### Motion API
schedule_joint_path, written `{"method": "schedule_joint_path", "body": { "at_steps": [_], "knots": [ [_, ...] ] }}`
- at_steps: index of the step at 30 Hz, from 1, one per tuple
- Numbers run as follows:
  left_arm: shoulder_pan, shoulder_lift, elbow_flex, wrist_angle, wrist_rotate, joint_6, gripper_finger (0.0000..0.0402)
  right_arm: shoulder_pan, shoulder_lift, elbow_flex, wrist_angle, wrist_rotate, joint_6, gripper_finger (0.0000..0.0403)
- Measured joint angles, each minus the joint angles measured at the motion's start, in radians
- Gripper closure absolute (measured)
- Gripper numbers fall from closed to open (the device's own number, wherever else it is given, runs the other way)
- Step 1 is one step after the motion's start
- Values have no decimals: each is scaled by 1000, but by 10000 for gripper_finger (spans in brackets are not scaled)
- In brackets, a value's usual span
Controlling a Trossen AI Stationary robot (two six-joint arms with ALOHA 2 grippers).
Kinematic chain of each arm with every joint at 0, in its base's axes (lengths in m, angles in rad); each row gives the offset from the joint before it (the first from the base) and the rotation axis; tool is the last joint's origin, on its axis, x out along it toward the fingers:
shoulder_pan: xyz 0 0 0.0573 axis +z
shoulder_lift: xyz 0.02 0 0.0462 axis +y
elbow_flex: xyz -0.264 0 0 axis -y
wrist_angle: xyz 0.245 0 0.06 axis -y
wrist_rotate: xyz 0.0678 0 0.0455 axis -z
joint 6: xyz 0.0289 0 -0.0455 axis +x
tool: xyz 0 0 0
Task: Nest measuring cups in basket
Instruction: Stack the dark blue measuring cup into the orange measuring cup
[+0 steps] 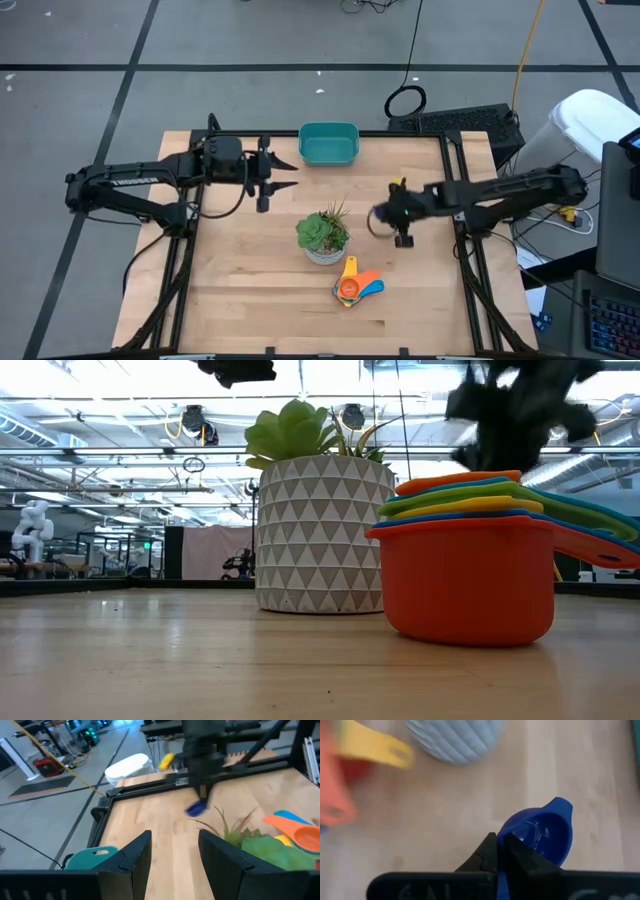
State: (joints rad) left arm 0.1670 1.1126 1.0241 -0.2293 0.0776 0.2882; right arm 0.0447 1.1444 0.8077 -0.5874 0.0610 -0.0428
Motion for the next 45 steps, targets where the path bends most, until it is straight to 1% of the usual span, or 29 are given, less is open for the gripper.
{"method": "schedule_joint_path", "body": {
  "at_steps": [6,10,13,15,17,20,22,28,32,39,42,45],
  "knots": [
    [16,0,0,30,0,-59,236,244,55,121,7,111,81,402],
    [11,0,0,41,0,-130,236,375,153,223,23,152,99,402],
    [-15,0,0,41,-4,-176,236,453,253,304,23,153,102,402],
    [-42,0,0,40,-45,-213,236,497,319,354,21,171,102,402],
    [-76,0,0,40,-106,-246,236,531,377,400,28,179,100,402],
    [-122,0,0,32,-180,-278,236,559,443,442,27,176,89,403],
    [-148,0,0,30,-206,-301,236,565,466,450,46,177,79,403],
    [-210,0,0,47,-224,-369,236,564,501,450,85,179,72,403],
    [-258,0,0,69,-272,-392,236,569,528,450,134,176,51,403],
    [-323,0,0,75,-412,-479,236,569,570,450,122,174,31,403],
    [-346,0,0,75,-421,-482,236,569,577,450,123,174,31,401],
    [-365,0,0,76,-428,-481,236,569,577,450,130,175,29,386]
  ]
}}
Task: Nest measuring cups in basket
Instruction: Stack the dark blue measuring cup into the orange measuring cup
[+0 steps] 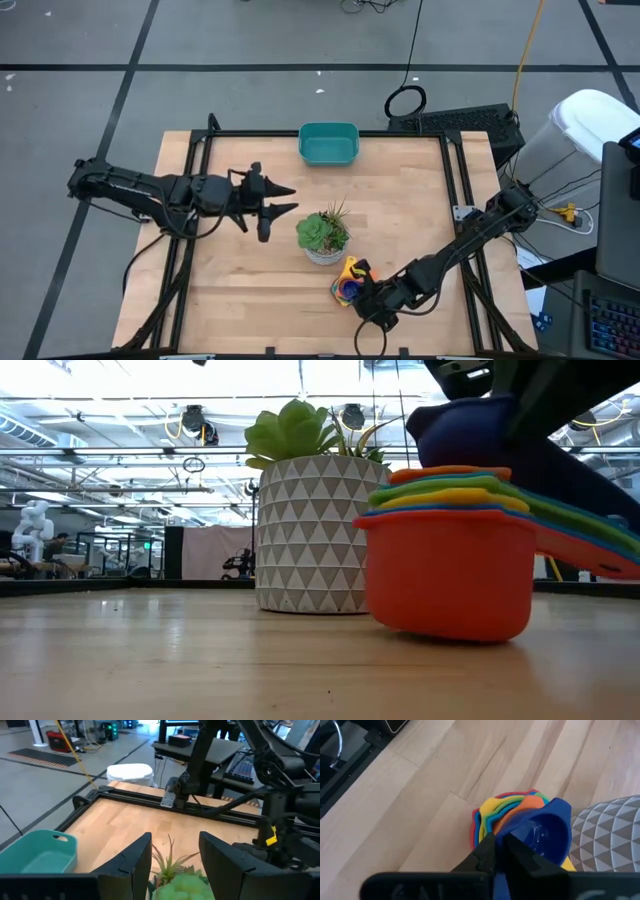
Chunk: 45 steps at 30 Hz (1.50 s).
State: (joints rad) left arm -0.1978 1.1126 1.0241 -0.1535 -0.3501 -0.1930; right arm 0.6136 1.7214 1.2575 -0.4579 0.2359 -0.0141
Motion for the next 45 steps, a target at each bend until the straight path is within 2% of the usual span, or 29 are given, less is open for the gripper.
{"method": "schedule_joint_path", "body": {
  "at_steps": [12,17,30,38,45],
  "knots": [
    [-29,0,0,0,-28,34,236,-1,-5,0,15,3,-24,277],
    [-29,0,0,0,-28,51,236,-11,-5,0,38,3,-37,247],
    [-29,0,0,0,-28,67,236,-45,-5,0,38,-6,-59,243],
    [-29,0,0,0,-28,79,236,-76,-5,0,38,-104,-86,243],
    [-29,0,0,0,-27,79,236,-82,-5,0,28,-110,-98,243]
  ]
}}
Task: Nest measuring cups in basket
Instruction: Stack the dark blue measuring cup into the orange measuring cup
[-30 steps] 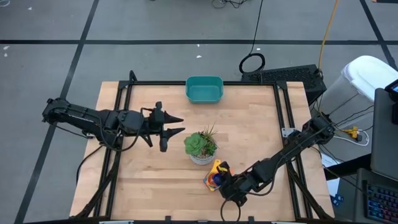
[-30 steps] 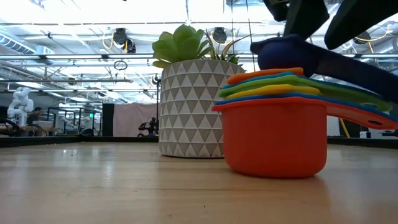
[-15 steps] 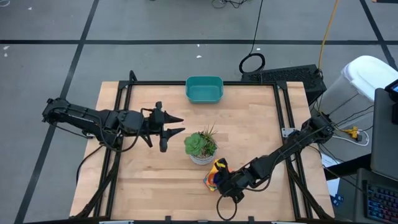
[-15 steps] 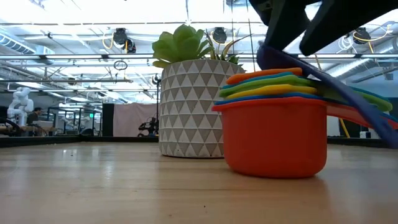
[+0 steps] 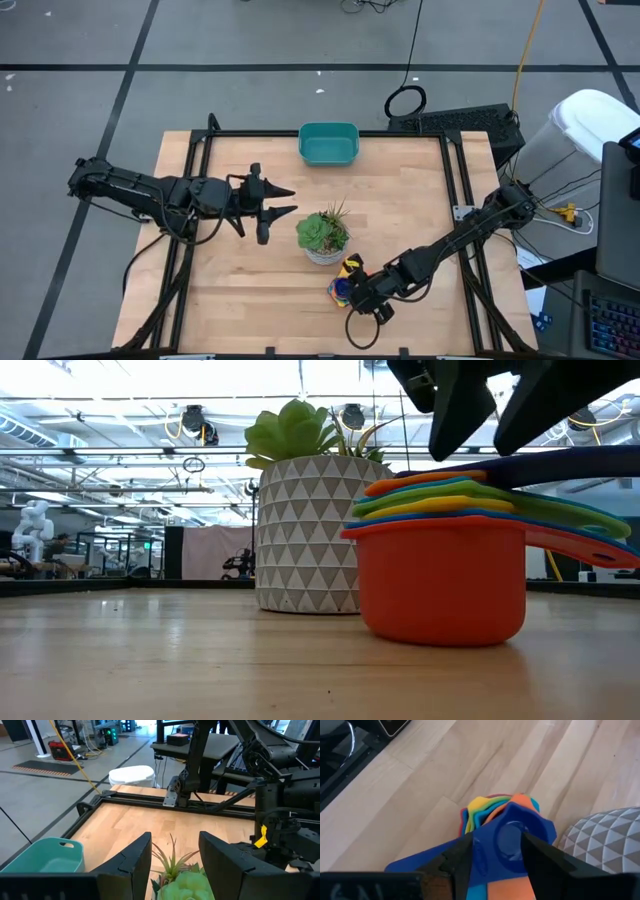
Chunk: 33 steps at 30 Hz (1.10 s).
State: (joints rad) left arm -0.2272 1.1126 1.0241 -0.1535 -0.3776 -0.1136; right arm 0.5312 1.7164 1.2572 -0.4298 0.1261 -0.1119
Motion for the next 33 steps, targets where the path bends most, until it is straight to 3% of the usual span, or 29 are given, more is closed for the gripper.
{"method": "schedule_joint_path", "body": {
  "at_steps": [7,14,21,33],
  "knots": [
    [0,0,0,-13,0,-1,236,24,-39,-1,-18,0,101,243],
    [0,0,0,-14,-10,-2,236,121,-75,0,118,22,252,243],
    [-28,0,0,-11,-30,-15,236,189,-56,-1,113,134,377,243],
    [-52,0,0,-2,-46,-24,236,190,68,0,179,109,546,246]
  ]
}}
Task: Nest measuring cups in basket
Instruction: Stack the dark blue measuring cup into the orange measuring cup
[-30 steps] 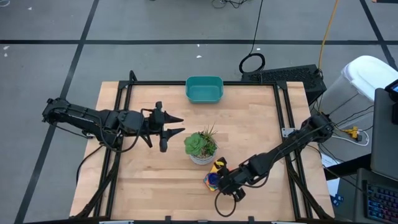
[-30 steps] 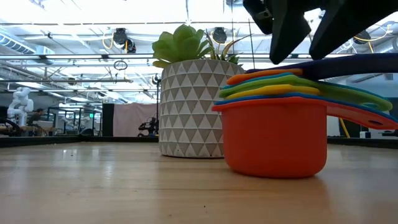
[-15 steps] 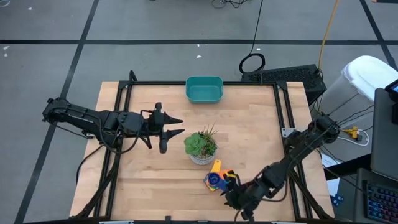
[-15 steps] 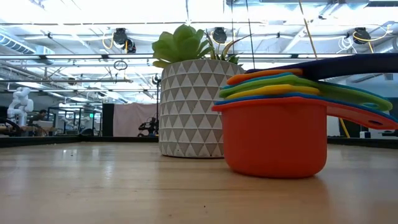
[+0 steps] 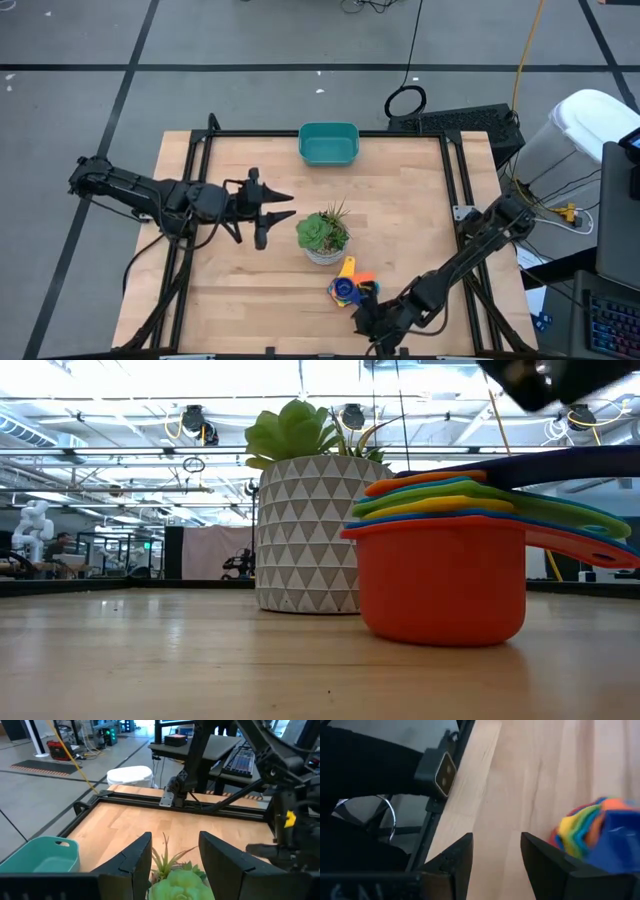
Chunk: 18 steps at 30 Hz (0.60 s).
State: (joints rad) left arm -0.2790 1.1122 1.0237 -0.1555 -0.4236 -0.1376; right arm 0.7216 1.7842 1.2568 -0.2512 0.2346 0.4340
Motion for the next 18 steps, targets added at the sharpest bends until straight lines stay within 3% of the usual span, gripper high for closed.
{"method": "schedule_joint_path", "body": {
  "at_steps": [6,10,18],
  "knots": [
    [-11,0,0,-9,0,8,236,-3,53,0,-63,2,104,263],
    [-41,0,0,-25,0,-4,236,-7,44,0,-152,65,170,275],
    [-128,0,0,-27,-79,-18,236,5,1,0,-199,78,144,306]
  ]
}}
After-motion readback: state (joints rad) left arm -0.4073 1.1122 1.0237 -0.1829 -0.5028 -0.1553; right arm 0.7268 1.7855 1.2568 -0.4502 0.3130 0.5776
